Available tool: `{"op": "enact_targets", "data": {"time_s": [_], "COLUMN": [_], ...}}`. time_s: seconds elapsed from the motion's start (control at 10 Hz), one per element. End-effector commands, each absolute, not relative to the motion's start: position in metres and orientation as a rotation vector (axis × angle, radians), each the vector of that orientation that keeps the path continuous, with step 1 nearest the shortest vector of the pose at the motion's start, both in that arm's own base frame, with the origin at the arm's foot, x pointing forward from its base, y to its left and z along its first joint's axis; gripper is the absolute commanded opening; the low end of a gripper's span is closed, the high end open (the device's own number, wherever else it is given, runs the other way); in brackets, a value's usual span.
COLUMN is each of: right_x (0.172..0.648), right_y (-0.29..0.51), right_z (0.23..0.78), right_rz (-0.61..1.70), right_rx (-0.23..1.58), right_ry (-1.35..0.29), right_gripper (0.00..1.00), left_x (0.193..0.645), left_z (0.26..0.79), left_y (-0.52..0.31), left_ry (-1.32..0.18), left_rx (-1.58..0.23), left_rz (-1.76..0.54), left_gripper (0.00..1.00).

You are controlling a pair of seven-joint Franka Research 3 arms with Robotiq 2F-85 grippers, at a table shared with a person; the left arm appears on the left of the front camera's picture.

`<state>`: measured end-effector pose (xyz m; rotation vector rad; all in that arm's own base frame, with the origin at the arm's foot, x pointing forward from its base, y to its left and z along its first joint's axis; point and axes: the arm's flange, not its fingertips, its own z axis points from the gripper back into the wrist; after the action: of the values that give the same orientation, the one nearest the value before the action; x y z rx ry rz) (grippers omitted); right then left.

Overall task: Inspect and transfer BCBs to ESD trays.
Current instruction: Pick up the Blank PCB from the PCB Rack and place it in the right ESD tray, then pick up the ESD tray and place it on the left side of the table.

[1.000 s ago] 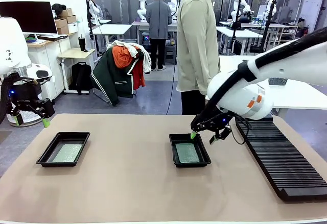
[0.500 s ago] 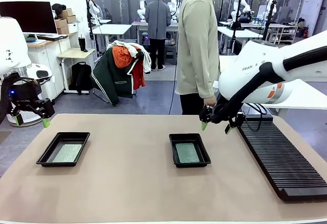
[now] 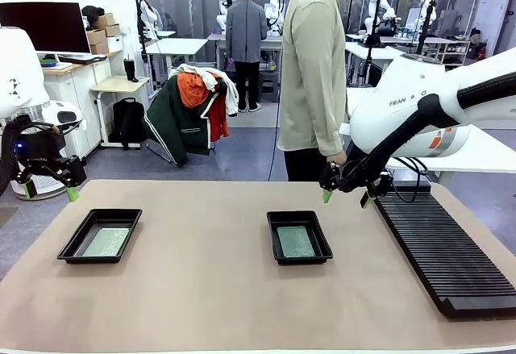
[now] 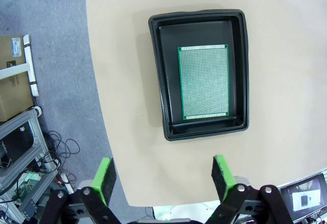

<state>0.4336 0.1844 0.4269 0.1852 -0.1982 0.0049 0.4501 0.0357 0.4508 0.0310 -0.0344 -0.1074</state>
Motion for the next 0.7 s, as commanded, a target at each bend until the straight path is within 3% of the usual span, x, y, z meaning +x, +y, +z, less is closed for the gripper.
{"op": "enact_targets", "data": {"time_s": [0.0,0.6], "right_x": [0.4326,0.4326], "right_y": [0.186,0.186], "right_z": [0.4258,0.4258], "right_rz": [0.004,0.004], "right_rx": [0.189,0.189], "right_ry": [-0.195,-0.195], "right_gripper": [1.0,1.0], "left_x": [0.4498,0.4498], "left_z": [0.4487,0.4487], "left_y": [0.0372,0.0372], "left_ry": [-0.042,-0.042], "left_rx": [0.025,0.025], "left_rz": [-0.112,-0.112], "left_gripper": [1.0,1.0]}}
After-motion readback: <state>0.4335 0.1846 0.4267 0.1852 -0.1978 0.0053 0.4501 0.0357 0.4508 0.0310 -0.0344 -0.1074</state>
